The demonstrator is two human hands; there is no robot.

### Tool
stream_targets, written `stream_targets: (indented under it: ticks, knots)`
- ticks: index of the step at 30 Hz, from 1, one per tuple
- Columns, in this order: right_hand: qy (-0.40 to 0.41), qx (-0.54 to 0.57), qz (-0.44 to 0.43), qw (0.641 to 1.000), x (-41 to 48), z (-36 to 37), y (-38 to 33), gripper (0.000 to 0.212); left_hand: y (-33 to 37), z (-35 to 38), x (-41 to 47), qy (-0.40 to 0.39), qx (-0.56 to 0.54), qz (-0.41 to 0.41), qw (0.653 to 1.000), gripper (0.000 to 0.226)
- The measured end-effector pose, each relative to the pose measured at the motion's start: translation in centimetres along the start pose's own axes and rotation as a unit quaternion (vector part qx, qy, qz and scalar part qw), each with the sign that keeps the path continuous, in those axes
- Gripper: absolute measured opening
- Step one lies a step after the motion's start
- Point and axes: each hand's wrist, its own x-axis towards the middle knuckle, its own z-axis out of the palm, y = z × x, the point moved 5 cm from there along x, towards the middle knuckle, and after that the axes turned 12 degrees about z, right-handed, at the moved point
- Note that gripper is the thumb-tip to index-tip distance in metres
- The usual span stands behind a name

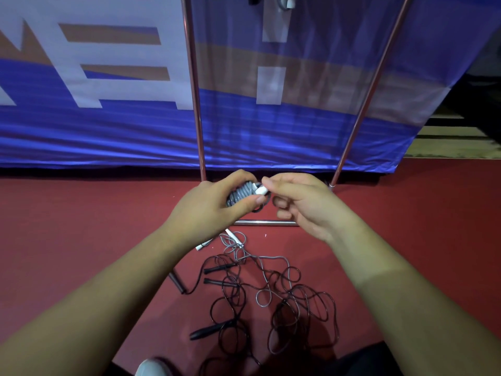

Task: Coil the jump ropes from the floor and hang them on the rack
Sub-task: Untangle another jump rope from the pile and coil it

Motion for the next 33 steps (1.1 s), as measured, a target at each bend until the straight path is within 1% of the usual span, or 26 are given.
stream_targets:
  ticks: [2, 4, 7, 8, 10, 12, 14, 16, 18, 20, 24, 29, 31, 33]
  knots:
    - [-0.007, 0.019, 0.015, 1.0, 0.2, -0.3, 0.0, 0.011, -0.1, 0.3, 0.0, 0.005, 0.007, -0.003, 1.0, 0.04]
    - [-0.027, 0.075, 0.026, 0.996, 0.5, -0.3, 0.0, 0.01, -0.1, 0.6, 0.1, 0.023, -0.004, -0.01, 1.0, 0.042]
    - [-0.045, 0.151, 0.022, 0.987, 0.7, 0.1, -0.4, 0.014, 0.5, 1.1, 0.4, 0.052, -0.052, -0.023, 0.997, 0.029]
    - [-0.048, 0.177, 0.013, 0.983, 0.8, 0.1, -0.7, 0.013, 0.6, 1.3, 0.4, 0.065, -0.079, -0.029, 0.994, 0.024]
    - [-0.044, 0.24, -0.01, 0.97, 0.9, -0.2, -1.4, 0.018, 0.9, 1.6, 0.6, 0.096, -0.143, -0.043, 0.984, 0.019]
    - [-0.034, 0.303, -0.026, 0.952, 0.9, -0.9, -2.0, 0.022, 0.9, 1.9, 0.9, 0.121, -0.224, -0.065, 0.965, 0.016]
    - [-0.017, 0.33, -0.036, 0.943, 0.8, -1.5, -2.2, 0.026, 0.9, 2.3, 1.1, 0.13, -0.302, -0.093, 0.94, 0.016]
    - [0.017, 0.295, -0.055, 0.954, 0.6, -1.8, -2.2, 0.023, 0.9, 2.7, 1.2, 0.125, -0.341, -0.11, 0.925, 0.016]
    - [0.049, 0.245, -0.079, 0.965, 0.5, -2.1, -2.3, 0.019, 0.6, 2.8, 1.2, 0.111, -0.331, -0.1, 0.932, 0.012]
    - [0.065, 0.218, -0.097, 0.969, 0.2, -2.4, -2.8, 0.015, 0.4, 2.6, 1.4, 0.091, -0.308, -0.079, 0.944, 0.011]
    - [0.088, 0.183, -0.132, 0.97, -0.1, -3.2, -5.2, 0.007, 1.0, 1.8, 3.2, 0.065, -0.312, -0.061, 0.946, 0.014]
    - [0.135, 0.072, -0.191, 0.97, -1.4, -4.3, -12.2, 0.012, 3.6, -0.3, 7.6, 0.045, -0.273, -0.028, 0.961, 0.02]
    - [0.142, 0.058, -0.205, 0.967, -1.9, -4.7, -15.5, 0.012, 5.0, -1.8, 9.9, 0.05, -0.272, -0.019, 0.961, 0.025]
    - [0.139, 0.064, -0.221, 0.963, -2.5, -4.9, -18.8, 0.013, 6.4, -3.3, 12.2, 0.056, -0.287, -0.011, 0.956, 0.034]
